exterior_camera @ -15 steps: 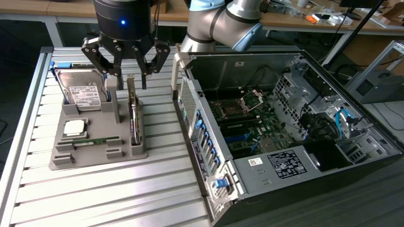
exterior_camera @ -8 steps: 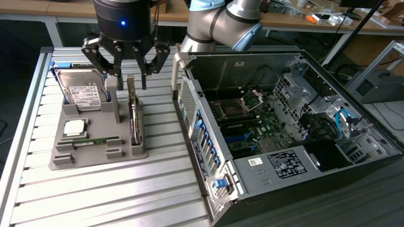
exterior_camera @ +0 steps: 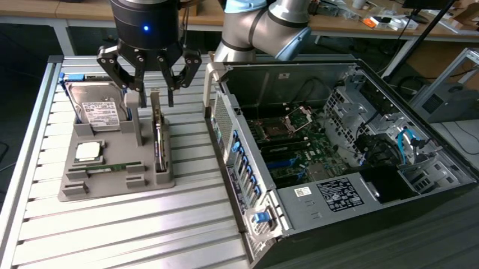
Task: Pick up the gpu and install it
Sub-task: 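Pick up the gpu and move the gpu toward the slot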
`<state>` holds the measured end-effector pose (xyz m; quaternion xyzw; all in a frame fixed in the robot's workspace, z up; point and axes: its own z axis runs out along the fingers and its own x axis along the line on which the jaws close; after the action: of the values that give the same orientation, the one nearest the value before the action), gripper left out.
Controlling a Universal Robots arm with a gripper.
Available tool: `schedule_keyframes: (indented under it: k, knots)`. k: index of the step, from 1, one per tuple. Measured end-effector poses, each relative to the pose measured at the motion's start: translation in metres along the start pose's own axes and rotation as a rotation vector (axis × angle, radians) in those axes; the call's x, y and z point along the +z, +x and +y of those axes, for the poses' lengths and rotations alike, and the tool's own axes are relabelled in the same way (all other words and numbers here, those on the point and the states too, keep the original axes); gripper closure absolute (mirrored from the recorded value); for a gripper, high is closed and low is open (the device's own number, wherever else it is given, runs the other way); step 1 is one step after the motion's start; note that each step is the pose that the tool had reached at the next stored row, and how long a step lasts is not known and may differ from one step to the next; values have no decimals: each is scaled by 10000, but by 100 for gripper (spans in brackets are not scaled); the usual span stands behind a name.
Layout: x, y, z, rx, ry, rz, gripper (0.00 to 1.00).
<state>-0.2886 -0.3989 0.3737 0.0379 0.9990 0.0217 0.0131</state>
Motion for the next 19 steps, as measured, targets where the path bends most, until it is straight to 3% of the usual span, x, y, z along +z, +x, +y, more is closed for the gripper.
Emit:
schedule_keyframes:
  k: [19]
  knots:
    - [38, 1, -2, 0, 0, 0, 52]
